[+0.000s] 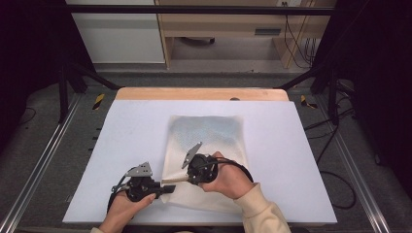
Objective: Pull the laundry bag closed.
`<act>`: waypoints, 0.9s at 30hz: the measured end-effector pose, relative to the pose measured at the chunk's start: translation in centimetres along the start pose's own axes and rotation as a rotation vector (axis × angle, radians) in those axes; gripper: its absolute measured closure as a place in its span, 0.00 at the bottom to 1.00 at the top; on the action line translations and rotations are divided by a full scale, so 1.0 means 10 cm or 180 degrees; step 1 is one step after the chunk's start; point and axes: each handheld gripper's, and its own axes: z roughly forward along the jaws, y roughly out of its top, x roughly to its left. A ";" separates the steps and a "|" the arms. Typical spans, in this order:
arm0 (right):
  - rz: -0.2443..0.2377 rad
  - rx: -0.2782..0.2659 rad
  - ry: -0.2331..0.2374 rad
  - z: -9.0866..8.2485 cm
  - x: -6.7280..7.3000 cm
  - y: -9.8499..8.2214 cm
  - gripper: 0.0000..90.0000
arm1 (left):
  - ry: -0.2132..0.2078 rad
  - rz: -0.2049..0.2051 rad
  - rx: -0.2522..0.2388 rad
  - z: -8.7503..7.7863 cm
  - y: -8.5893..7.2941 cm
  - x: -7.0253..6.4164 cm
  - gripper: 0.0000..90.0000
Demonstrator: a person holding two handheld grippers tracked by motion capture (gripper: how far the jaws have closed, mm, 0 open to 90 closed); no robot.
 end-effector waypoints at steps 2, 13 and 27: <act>0.0007 0.0001 -0.0004 -0.01 0.00 -0.02 0.91 | 0.0002 0.0004 0.0002 0.00 0.00 0.00 0.93; 0.0029 -0.0004 -0.0035 -0.06 -0.02 -0.06 0.91 | -0.0009 0.0055 0.0028 0.07 0.01 -0.03 0.93; 0.0084 -0.0004 -0.0058 -0.10 -0.05 -0.12 0.91 | 0.0031 0.0111 0.0017 0.14 0.03 -0.08 0.94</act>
